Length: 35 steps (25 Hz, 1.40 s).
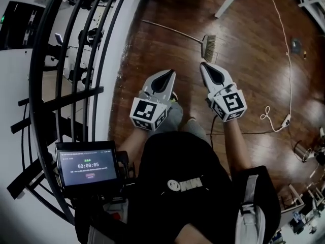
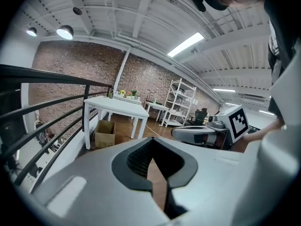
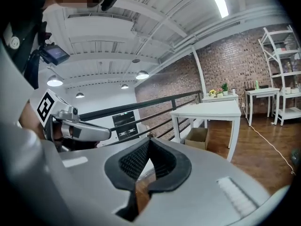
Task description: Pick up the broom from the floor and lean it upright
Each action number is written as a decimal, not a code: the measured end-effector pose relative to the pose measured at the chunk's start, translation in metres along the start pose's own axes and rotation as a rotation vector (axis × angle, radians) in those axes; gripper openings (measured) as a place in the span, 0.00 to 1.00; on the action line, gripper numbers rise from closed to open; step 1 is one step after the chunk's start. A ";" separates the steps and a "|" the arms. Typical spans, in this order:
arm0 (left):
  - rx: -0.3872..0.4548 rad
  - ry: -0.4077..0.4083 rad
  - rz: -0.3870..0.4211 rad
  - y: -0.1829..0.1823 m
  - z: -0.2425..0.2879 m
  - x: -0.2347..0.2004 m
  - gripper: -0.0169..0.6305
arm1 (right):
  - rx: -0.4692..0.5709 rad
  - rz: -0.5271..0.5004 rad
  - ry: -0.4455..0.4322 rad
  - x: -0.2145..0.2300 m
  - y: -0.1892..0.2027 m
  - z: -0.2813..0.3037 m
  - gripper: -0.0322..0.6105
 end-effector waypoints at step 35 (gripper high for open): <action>-0.100 -0.141 -0.063 0.032 0.328 -0.227 0.05 | -0.470 -0.225 -0.194 0.269 0.114 0.303 0.32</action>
Point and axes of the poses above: the fingertips, and each gripper's own axes: z forward along the fingers, x to its right, y out of its underside, the point moved 5 cm from there along -z, backward along the fingers, and after that the axes turned 7 degrees about x, right-handed, at the moved point
